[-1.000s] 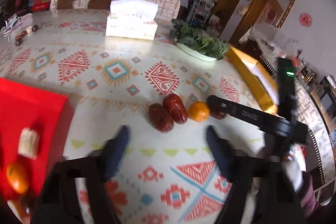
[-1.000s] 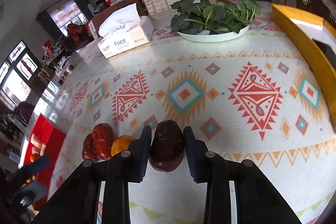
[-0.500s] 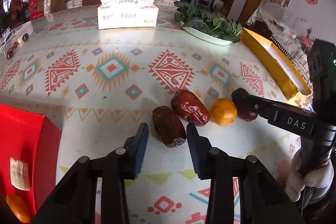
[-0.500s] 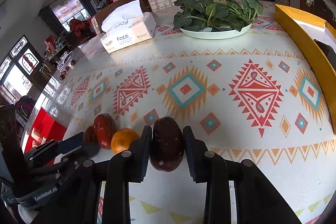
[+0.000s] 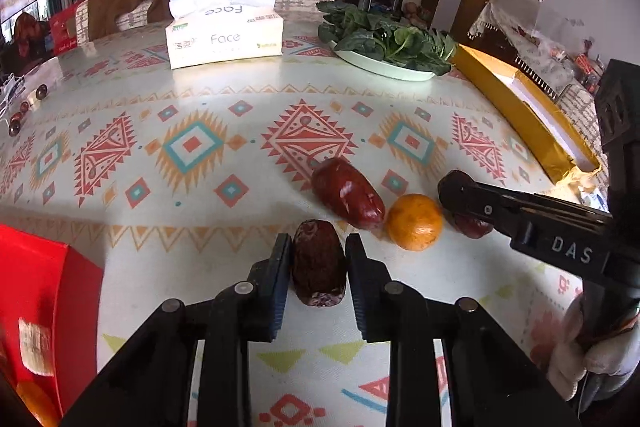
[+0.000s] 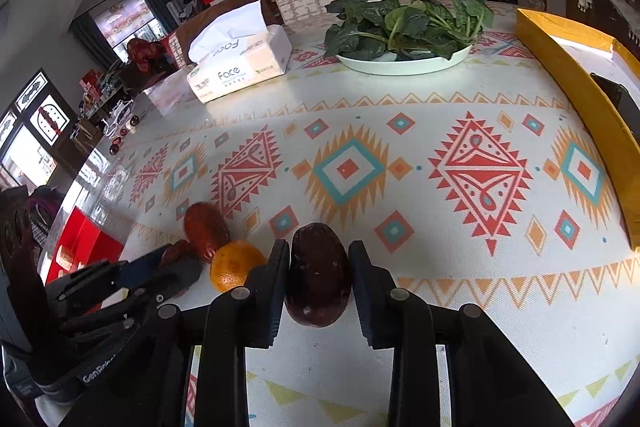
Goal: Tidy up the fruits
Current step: 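Grasp a red date with the left tool while the right tool grasps another date, then carry both dates into the red tray and open both tools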
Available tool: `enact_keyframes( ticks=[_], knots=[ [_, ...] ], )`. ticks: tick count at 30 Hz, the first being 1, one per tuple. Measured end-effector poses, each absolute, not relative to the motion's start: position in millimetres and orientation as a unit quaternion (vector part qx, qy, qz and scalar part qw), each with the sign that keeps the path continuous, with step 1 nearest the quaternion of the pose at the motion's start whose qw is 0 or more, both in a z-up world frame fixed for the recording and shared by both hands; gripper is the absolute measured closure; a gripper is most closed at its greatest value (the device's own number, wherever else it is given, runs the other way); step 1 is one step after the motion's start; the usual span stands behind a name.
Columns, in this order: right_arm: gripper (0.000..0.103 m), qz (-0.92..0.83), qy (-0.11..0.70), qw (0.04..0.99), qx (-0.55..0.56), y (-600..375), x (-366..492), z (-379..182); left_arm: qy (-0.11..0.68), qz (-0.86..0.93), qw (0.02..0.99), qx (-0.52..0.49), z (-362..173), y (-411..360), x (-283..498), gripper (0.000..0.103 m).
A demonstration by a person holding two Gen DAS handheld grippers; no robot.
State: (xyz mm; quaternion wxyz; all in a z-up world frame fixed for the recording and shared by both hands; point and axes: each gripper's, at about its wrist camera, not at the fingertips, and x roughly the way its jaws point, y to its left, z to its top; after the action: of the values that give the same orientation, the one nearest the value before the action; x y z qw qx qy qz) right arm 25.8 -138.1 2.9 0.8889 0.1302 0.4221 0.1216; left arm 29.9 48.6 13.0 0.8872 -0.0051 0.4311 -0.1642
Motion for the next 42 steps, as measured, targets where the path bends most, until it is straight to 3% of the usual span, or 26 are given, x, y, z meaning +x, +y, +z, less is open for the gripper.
enact_keyframes(
  ticks=[10,24,33,42],
  knots=[
    [0.069,0.171,0.429,0.862,0.211,-151.6,25.3,-1.6,0.397,-0.158,0.899,-0.1,46.5,104.3,-18.7,0.076],
    [0.069,0.167,0.386,0.89,0.177,-122.7,-11.4,28.6,0.343,-0.04,0.914,-0.213,57.8,275.7,-98.2,0.076],
    [0.069,0.257,0.405,0.87,0.116,-6.9,-29.5,53.9,0.322,0.019,0.905,-0.278,40.7,371.3,-140.4,0.076],
    [0.069,0.344,0.432,0.832,0.056,125.7,-31.3,49.4,0.329,0.012,0.9,-0.287,31.7,388.4,-141.9,0.076]
  ],
)
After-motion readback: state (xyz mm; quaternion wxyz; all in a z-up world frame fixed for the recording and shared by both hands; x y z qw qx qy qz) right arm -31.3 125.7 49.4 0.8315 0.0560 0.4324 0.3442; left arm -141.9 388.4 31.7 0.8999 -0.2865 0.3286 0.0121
